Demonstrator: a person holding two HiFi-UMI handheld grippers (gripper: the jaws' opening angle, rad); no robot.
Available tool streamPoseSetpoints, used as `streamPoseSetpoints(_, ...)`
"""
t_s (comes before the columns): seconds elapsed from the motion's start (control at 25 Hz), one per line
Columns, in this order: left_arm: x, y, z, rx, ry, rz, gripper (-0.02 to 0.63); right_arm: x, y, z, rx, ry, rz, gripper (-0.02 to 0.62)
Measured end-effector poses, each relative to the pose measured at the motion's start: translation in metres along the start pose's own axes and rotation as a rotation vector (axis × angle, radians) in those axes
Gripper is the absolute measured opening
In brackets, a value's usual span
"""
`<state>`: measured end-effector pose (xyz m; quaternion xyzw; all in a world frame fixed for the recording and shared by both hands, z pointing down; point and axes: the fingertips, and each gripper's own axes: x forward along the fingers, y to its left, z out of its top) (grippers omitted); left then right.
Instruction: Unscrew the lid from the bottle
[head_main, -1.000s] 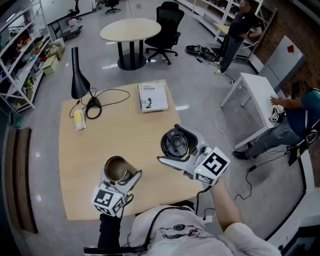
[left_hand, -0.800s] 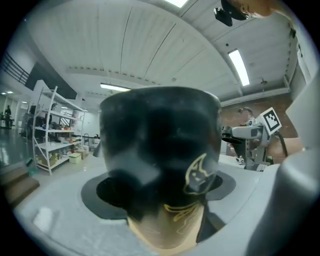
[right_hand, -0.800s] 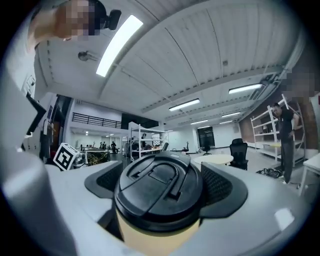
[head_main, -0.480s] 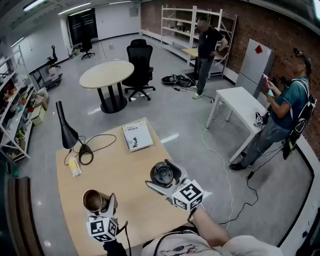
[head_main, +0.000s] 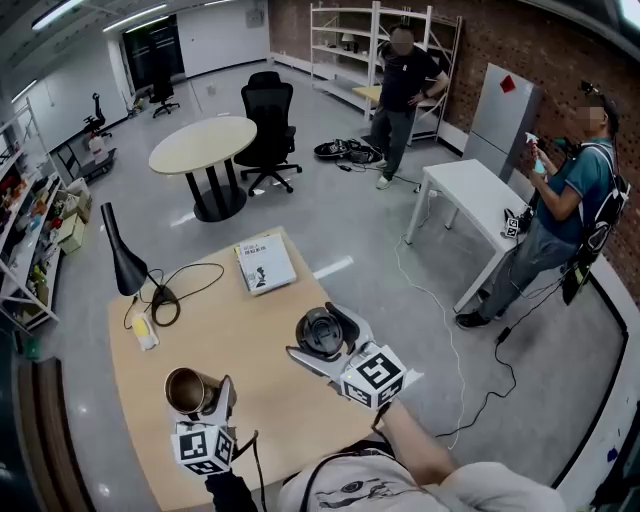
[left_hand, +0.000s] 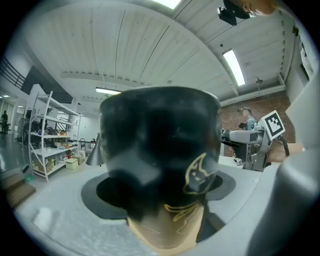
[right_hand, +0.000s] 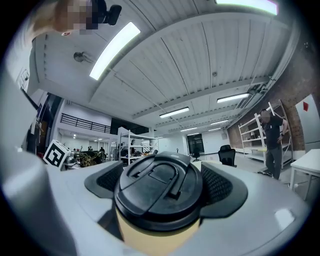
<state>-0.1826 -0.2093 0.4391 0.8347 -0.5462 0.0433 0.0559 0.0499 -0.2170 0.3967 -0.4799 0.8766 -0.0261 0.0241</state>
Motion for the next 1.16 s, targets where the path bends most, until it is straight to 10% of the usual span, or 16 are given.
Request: streamPoseSetpoints(1.16,0.005,-0.001,-0.009,0.001,0.023,-0.010,0.425,0.015,-0.004,-0.009,-0.043,0.039,0.014,0.489)
